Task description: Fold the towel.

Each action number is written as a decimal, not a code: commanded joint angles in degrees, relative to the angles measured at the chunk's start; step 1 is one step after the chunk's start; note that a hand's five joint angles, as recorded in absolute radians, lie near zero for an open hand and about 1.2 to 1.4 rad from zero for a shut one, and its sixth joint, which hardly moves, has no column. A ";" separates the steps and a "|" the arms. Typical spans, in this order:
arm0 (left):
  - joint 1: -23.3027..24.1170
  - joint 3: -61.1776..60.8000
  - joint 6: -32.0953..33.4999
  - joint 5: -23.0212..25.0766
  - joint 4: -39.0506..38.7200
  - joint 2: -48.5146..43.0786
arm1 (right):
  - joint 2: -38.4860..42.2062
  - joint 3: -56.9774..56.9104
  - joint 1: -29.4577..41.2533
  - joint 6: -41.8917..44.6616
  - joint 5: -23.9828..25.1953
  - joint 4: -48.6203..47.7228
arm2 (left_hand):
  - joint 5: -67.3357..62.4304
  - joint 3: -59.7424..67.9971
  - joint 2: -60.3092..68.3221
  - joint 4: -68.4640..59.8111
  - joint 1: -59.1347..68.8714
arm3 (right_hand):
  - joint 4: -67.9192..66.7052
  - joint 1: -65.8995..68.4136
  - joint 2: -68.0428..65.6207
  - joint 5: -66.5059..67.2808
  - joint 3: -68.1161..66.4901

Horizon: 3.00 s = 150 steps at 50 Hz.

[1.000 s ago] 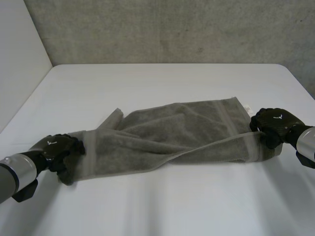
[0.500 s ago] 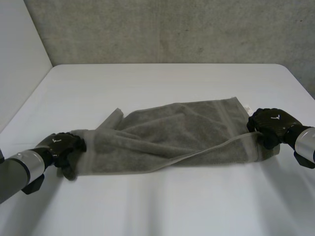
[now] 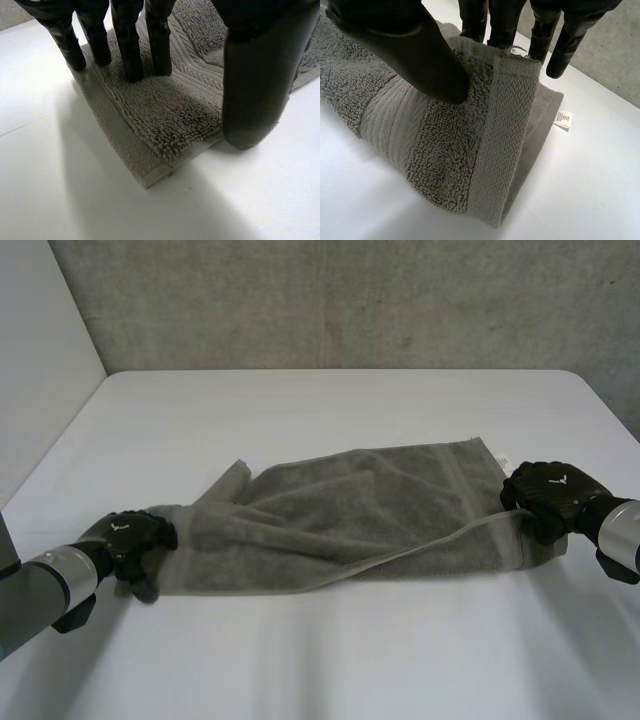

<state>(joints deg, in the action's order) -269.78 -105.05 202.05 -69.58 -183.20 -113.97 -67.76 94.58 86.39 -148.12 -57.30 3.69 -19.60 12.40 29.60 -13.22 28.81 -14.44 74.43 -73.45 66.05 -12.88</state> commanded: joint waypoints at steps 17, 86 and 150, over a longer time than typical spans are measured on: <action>1.54 0.20 -0.08 0.15 -0.06 -0.47 | 0.00 0.17 -0.08 0.02 0.08 0.00 | -22.83 -2.40 22.82 3.22 23.62 | 4.44 5.57 -6.55 3.95 2.88; 0.49 -12.02 -0.17 3.84 -9.37 9.02 | -1.41 1.22 -0.17 1.16 0.34 0.18 | -9.04 -2.40 9.04 3.22 9.83 | 4.44 5.57 -6.55 3.95 2.88; 1.37 -10.18 0.01 2.96 -11.48 3.48 | -1.32 1.31 -0.17 1.34 0.34 0.09 | -50.40 -2.40 50.40 3.22 51.19 | 4.44 5.57 -6.55 3.95 2.88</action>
<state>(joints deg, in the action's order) -268.49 -115.22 202.04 -66.44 -194.85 -111.05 -69.08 95.89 86.26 -146.78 -56.95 3.83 -65.16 12.40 74.42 -13.22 67.84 -14.44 74.43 -73.45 66.05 -12.88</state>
